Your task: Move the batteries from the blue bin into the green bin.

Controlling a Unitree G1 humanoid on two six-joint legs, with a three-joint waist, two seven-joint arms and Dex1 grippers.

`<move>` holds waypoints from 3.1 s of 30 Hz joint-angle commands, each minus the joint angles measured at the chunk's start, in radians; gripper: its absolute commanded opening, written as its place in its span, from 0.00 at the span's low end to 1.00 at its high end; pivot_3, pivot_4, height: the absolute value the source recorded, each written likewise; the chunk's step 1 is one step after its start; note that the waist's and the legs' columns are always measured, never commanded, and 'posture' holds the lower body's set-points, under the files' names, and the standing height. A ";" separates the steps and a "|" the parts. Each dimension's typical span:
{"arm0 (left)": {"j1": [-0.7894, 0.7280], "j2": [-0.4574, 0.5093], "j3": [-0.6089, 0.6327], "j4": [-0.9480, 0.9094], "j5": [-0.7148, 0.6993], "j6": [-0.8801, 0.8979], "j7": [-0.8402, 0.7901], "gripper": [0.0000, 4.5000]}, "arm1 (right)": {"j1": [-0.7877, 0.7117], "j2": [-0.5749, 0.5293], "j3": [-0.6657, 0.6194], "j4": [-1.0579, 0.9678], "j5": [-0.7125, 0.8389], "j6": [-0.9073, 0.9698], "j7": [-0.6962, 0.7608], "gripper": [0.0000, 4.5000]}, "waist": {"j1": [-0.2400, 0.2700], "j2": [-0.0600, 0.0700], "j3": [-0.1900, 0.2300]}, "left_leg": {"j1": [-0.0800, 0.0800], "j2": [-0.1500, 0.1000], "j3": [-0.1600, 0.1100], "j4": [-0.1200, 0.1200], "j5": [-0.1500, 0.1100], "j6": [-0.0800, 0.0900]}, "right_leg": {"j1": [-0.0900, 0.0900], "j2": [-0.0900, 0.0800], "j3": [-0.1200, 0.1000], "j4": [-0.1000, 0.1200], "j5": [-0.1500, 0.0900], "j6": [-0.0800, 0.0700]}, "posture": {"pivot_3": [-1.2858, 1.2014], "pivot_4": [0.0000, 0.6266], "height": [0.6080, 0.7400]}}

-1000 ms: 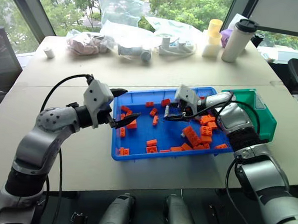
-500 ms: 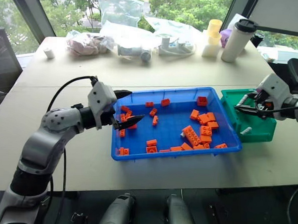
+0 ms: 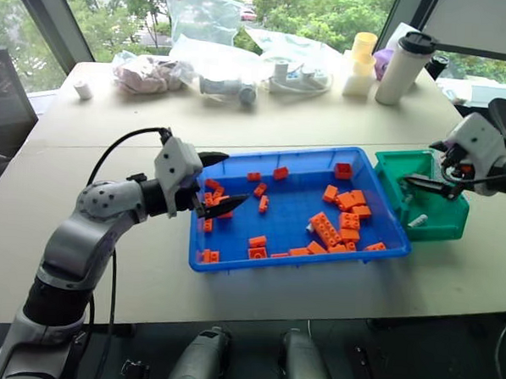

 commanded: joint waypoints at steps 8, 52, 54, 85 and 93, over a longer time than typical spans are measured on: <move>0.003 -0.005 0.010 -0.030 -0.001 -0.012 0.009 1.00 | 0.117 0.106 0.113 -0.394 0.171 0.229 0.037 1.00 | 0.017 -0.001 0.000 | 0.000 -0.001 -0.001 0.001 0.000 0.000 | 0.001 -0.001 -0.001 0.000 0.000 0.000 | 0.52 0.24 1.00; 0.023 0.005 0.010 -0.048 0.010 -0.014 0.045 1.00 | -0.082 0.226 0.281 -0.445 0.148 0.426 -0.040 0.24 | 0.015 -0.001 0.000 | 0.000 0.000 -0.001 0.001 0.000 0.000 | 0.000 0.000 -0.001 0.000 0.000 0.000 | 0.52 0.24 1.00; 0.017 0.004 0.009 -0.040 0.012 -0.017 0.043 1.00 | -0.099 0.281 0.335 -0.436 0.118 0.410 -0.068 0.24 | 0.017 -0.003 -0.001 | 0.000 0.001 -0.001 0.000 0.000 0.000 | 0.000 0.000 -0.001 0.000 0.000 0.000 | 0.52 0.24 1.00; 0.027 -0.003 0.009 -0.056 0.012 -0.013 0.065 1.00 | -0.059 0.157 0.473 -0.108 -0.097 0.015 0.168 0.99 | 0.002 -0.003 -0.001 | 0.000 -0.001 -0.001 0.000 0.000 0.000 | 0.000 0.000 -0.001 0.000 0.000 0.000 | 0.52 0.24 1.00; 0.023 -0.003 0.007 -0.057 0.014 -0.010 0.066 1.00 | -0.081 0.247 0.508 0.010 -0.147 -0.075 0.210 0.99 | 0.001 -0.003 -0.001 | 0.000 -0.001 -0.001 0.000 0.000 0.000 | 0.000 0.000 -0.001 0.000 0.000 0.000 | 0.52 0.24 1.00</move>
